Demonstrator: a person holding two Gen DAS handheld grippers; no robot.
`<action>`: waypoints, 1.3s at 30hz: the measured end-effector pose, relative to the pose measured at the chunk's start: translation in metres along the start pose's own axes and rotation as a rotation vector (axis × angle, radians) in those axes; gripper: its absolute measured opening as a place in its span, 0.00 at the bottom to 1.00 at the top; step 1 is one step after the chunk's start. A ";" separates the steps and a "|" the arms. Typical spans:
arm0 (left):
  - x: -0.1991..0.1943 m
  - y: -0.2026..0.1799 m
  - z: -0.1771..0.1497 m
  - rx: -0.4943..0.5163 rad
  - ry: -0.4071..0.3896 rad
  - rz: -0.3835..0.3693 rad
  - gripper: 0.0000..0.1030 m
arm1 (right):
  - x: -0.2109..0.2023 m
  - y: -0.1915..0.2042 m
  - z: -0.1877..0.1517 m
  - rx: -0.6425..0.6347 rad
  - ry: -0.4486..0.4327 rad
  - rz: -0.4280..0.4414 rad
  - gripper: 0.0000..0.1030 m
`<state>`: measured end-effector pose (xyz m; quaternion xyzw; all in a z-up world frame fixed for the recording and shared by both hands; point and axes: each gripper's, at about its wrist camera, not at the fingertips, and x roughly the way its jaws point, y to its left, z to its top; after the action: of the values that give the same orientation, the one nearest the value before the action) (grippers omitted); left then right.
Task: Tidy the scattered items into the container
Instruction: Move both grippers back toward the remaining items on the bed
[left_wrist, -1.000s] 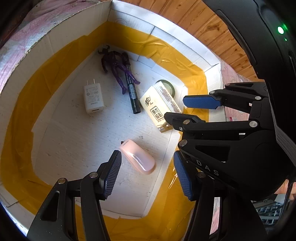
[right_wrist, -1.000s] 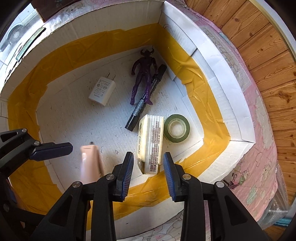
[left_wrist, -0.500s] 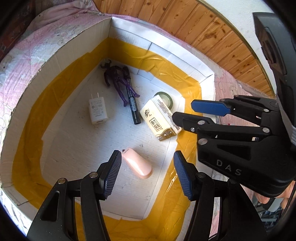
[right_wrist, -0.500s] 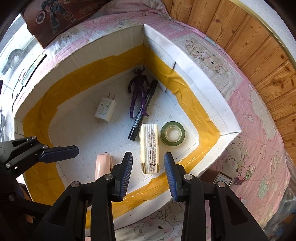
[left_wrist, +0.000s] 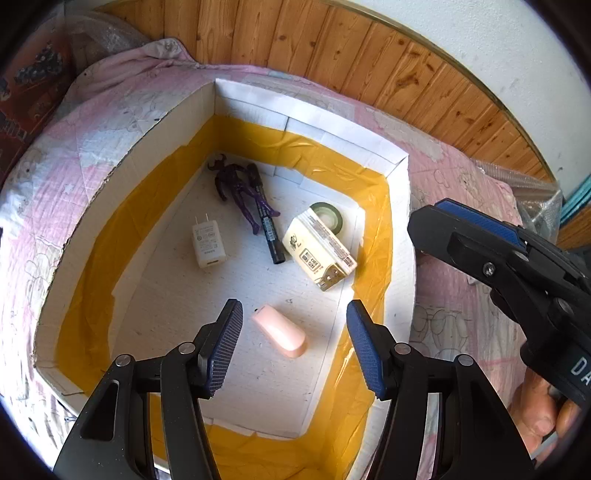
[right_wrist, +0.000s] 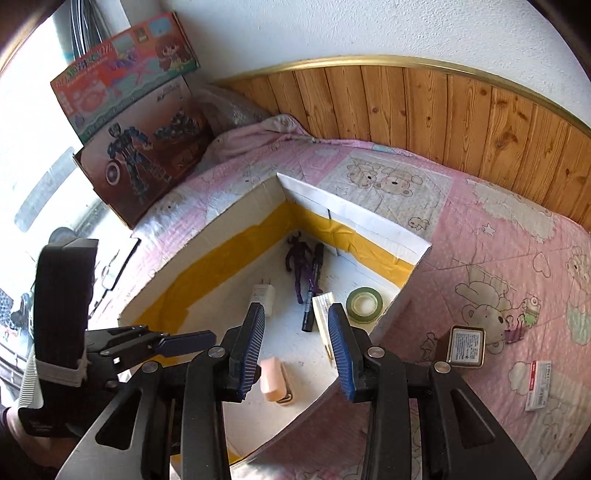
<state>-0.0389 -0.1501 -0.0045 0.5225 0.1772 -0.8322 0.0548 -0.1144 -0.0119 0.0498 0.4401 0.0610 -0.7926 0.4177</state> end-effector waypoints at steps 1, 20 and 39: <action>-0.002 -0.002 -0.001 0.004 -0.005 0.001 0.60 | -0.005 0.002 -0.003 0.003 -0.014 0.006 0.37; -0.032 -0.057 -0.024 0.075 -0.083 -0.009 0.60 | -0.067 -0.002 -0.044 0.034 -0.167 0.095 0.37; 0.008 -0.165 -0.056 0.366 -0.048 -0.041 0.59 | -0.108 -0.163 -0.069 0.226 -0.135 -0.312 0.38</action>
<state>-0.0405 0.0239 0.0052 0.5001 0.0321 -0.8637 -0.0541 -0.1575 0.1905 0.0444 0.4154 0.0109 -0.8771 0.2408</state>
